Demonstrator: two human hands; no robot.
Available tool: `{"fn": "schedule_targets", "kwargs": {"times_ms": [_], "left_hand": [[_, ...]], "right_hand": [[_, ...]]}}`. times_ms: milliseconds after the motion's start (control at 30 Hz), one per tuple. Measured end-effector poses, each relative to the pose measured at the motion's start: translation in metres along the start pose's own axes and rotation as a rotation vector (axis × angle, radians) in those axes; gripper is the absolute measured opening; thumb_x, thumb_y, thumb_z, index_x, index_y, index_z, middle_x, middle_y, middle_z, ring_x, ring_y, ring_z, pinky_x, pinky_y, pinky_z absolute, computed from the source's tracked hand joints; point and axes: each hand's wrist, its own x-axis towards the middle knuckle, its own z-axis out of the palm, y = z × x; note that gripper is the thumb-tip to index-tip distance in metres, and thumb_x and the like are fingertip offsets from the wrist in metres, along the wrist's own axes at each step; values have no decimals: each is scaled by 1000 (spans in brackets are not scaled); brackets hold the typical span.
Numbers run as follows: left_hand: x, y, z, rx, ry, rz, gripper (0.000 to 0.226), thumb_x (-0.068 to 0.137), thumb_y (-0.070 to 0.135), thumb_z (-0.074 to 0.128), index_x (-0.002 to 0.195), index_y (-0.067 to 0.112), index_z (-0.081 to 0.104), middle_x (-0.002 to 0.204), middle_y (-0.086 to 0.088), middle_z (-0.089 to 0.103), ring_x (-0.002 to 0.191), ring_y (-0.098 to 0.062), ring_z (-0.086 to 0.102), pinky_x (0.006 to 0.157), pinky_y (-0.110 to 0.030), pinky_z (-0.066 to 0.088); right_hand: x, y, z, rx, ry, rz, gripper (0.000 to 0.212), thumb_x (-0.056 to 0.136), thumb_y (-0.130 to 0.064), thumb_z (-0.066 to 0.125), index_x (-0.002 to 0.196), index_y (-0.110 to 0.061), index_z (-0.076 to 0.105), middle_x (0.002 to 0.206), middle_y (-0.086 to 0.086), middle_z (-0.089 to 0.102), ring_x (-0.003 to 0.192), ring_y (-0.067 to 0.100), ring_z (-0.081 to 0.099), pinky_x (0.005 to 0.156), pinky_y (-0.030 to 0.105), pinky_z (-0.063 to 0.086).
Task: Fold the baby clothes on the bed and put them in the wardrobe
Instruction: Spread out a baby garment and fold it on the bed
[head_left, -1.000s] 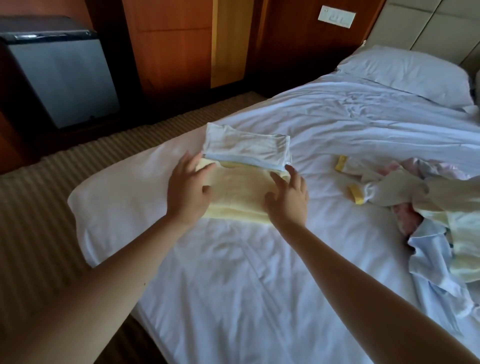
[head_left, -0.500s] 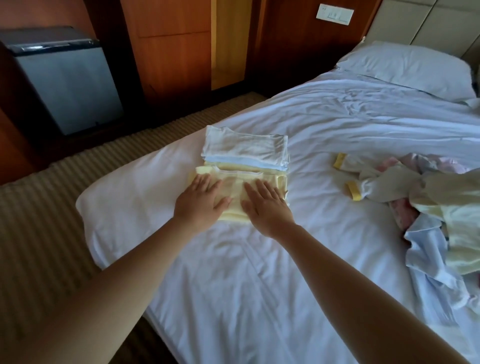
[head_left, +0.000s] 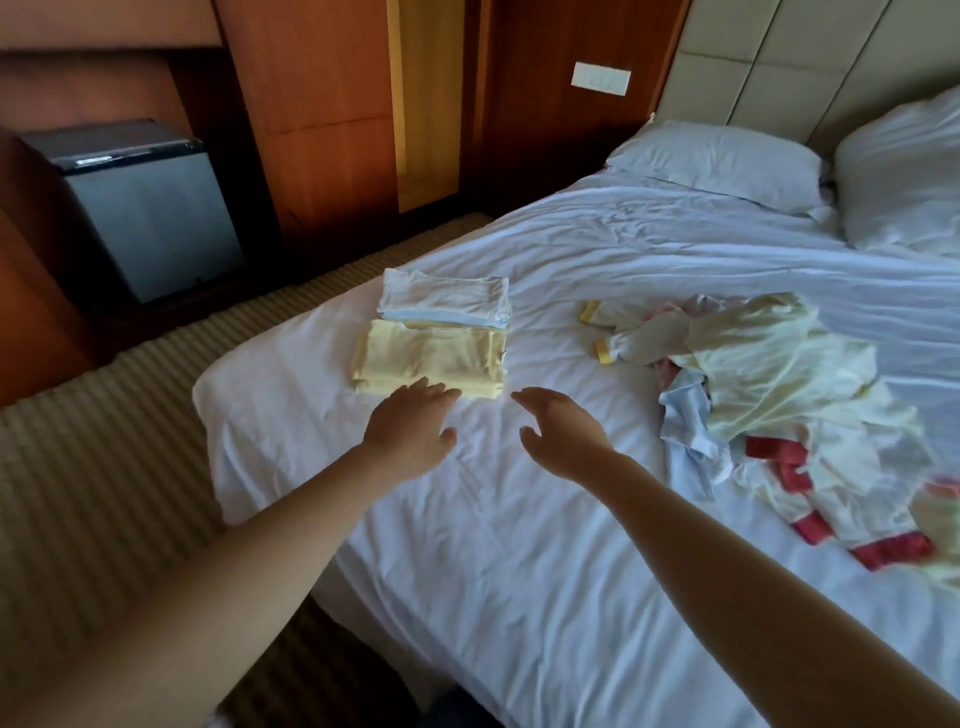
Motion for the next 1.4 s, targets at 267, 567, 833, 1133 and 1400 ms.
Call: {"fn": "schedule_targets", "kwargs": {"times_ms": [267,567,833,1133,1400], "left_hand": [[-18,133,-25,-61,80,215,53,98,33,50,149,24,36,154,6,35,144,-14,28,111,-31,32],[19,265,-17,-108,84,315,49,95,28,50,144,29,44,149,10,42,133,-14,43,97,-29,43],[103,311,-8,-43,86,415,54,96,35,52,147,26,39,156,7,33,142,-12,32,109,-27,33],[204,343,11,39,206,485,64,98,19,47,154,29,18,164,4,-3,146,-21,26,103,-38,41],[229,348,31,-24,356,474,24,90,16,58,112,24,63,116,1,54,104,-24,60,82,-35,48]], "right_hand": [[-114,68,-69,4,131,63,51,94,-25,53,144,-21,44,147,-1,46,135,18,42,106,31,39],[-174,178,-131,13,237,267,52,87,-22,54,139,-27,50,143,-4,50,129,18,47,100,32,43],[-129,253,-156,-25,262,360,52,91,-23,53,142,-27,46,145,-3,48,132,18,44,98,30,42],[-56,317,-165,-24,303,428,57,97,-25,49,150,-29,29,155,-4,32,142,19,30,105,43,41],[-52,336,-142,-55,319,463,32,94,-34,56,125,-24,57,138,-2,45,134,19,37,92,35,44]]}}
